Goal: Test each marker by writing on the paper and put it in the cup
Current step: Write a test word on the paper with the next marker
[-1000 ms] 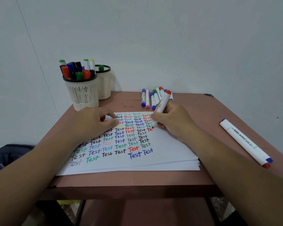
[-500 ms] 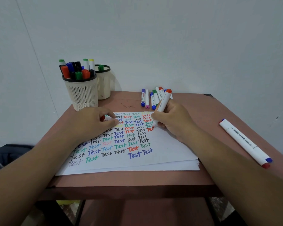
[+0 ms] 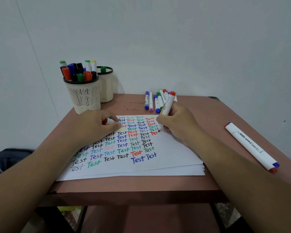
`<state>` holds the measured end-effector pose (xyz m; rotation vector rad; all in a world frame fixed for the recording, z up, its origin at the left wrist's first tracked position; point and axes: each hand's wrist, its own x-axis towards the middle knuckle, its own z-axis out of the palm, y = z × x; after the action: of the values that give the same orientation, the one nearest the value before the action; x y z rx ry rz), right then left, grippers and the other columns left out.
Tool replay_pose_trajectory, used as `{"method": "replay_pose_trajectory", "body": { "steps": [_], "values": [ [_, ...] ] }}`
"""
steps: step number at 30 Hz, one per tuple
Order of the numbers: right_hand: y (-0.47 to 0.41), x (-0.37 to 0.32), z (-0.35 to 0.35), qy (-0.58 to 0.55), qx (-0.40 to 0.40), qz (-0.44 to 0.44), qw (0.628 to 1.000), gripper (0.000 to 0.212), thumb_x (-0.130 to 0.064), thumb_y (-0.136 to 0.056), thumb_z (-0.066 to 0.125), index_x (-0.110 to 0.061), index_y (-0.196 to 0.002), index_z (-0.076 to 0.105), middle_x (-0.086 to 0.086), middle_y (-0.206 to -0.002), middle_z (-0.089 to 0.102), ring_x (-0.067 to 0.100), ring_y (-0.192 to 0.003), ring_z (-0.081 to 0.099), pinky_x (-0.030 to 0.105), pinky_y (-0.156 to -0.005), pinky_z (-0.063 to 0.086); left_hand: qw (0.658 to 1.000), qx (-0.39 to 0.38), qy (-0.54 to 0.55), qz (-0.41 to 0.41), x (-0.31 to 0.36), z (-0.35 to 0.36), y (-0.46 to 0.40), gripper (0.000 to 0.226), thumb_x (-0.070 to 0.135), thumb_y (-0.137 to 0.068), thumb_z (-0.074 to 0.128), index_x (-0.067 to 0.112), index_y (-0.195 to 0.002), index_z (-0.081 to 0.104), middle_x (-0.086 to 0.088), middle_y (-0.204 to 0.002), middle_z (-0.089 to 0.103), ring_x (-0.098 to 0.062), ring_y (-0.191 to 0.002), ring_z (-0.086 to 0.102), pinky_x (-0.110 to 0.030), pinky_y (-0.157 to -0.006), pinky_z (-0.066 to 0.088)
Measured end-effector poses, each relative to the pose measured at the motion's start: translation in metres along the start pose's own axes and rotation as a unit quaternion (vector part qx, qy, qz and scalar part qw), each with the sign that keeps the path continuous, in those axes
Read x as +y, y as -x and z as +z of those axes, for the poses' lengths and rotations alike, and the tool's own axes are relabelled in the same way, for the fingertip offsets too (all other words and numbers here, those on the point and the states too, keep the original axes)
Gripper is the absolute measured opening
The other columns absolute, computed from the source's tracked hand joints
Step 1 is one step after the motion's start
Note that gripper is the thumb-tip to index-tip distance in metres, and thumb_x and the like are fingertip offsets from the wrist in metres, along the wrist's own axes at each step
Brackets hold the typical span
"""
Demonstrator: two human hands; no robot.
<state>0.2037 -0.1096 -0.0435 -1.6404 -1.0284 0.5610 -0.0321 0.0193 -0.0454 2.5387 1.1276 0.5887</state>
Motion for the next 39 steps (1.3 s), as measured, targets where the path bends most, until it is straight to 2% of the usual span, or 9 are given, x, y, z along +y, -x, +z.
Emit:
{"method": "replay_pose_trajectory", "body": {
  "steps": [8,12,16,23,27,30,33,36,39],
  "values": [
    [0.002,-0.003,0.0,-0.025,0.005,0.007,1.0,0.014,-0.001,-0.088,0.069,-0.004,-0.101,0.064,0.01,-0.09,0.059,0.017,-0.078,0.058,0.022,-0.059,0.057,1.0,-0.003,0.004,-0.005,0.001,-0.001,0.0,0.027,0.063,-0.088,0.06,0.044,-0.104,0.069,0.009,-0.071,0.06,-0.006,-0.063,0.055,-0.026,-0.056,0.036],
    [0.001,-0.001,0.0,-0.021,0.005,0.009,1.0,0.016,-0.005,-0.087,0.072,-0.007,-0.102,0.066,0.016,-0.091,0.062,0.018,-0.081,0.06,0.031,-0.068,0.06,1.0,-0.008,0.003,-0.005,0.004,-0.002,0.002,0.025,0.061,-0.089,0.06,0.043,-0.104,0.068,0.007,-0.07,0.06,-0.007,-0.062,0.055,-0.026,-0.056,0.037],
    [0.003,-0.002,0.0,0.0,-0.007,0.004,1.0,0.016,-0.007,-0.088,0.073,-0.014,-0.1,0.065,0.011,-0.096,0.064,0.018,-0.084,0.061,0.034,-0.073,0.063,1.0,-0.007,0.005,-0.006,0.006,-0.003,0.003,0.026,0.06,-0.089,0.06,0.042,-0.105,0.069,0.008,-0.07,0.059,-0.007,-0.062,0.053,-0.026,-0.056,0.036],
    [0.005,-0.005,0.0,-0.005,0.002,0.001,1.0,0.016,-0.005,-0.088,0.07,-0.019,-0.094,0.065,0.004,-0.086,0.06,0.014,-0.074,0.055,0.025,-0.06,0.052,1.0,-0.008,-0.003,-0.016,0.009,-0.005,0.006,0.023,0.055,-0.093,0.06,0.044,-0.112,0.063,0.01,-0.079,0.063,-0.005,-0.071,0.057,-0.024,-0.057,0.036],
    [0.003,-0.008,-0.003,-0.084,0.025,0.011,0.996,0.014,-0.002,-0.088,0.074,-0.014,-0.09,0.067,-0.001,-0.07,0.063,0.01,-0.061,0.056,0.022,-0.052,0.048,0.999,0.006,0.027,-0.027,0.003,-0.003,0.005,0.03,0.036,-0.097,0.06,0.038,-0.126,0.051,0.013,-0.096,0.059,-0.003,-0.084,0.056,-0.021,-0.064,0.038],
    [0.001,-0.008,-0.004,-0.111,0.018,0.0,0.994,0.01,0.0,-0.086,0.077,-0.007,-0.089,0.07,0.008,-0.078,0.068,0.018,-0.071,0.064,0.033,-0.067,0.059,0.996,0.022,0.086,-0.006,0.001,-0.001,0.004,0.034,0.017,-0.102,0.051,0.031,-0.131,0.043,0.009,-0.108,0.058,-0.004,-0.091,0.056,-0.019,-0.069,0.039],
    [0.002,-0.012,-0.004,-0.185,0.004,-0.01,0.983,0.012,0.006,-0.087,0.073,-0.006,-0.085,0.073,0.012,-0.084,0.073,0.023,-0.083,0.071,0.04,-0.086,0.062,0.994,0.042,0.097,0.008,-0.001,0.0,0.001,0.027,0.015,-0.103,0.051,0.032,-0.12,0.04,0.01,-0.108,0.06,-0.011,-0.102,0.057,-0.023,-0.078,0.041],
    [0.003,-0.018,-0.004,-0.299,-0.006,0.005,0.954,0.011,0.007,-0.094,0.062,0.001,-0.095,0.071,0.016,-0.095,0.077,0.028,-0.095,0.076,0.036,-0.089,0.062,0.997,0.047,0.066,0.0,0.002,-0.002,0.001,0.018,0.021,-0.102,0.055,0.032,-0.116,0.05,0.01,-0.108,0.057,-0.009,-0.098,0.054,-0.013,-0.07,0.035],
    [0.002,-0.027,0.002,-0.288,-0.016,-0.008,0.957,0.012,0.006,-0.093,0.067,-0.001,-0.103,0.068,0.022,-0.104,0.076,0.037,-0.097,0.076,0.039,-0.09,0.062,0.997,0.058,0.047,0.016,0.006,-0.006,0.004,0.018,0.022,-0.101,0.058,0.029,-0.117,0.062,0.012,-0.103,0.061,0.004,-0.085,0.051,-0.003,-0.066,0.035]
  ]
}}
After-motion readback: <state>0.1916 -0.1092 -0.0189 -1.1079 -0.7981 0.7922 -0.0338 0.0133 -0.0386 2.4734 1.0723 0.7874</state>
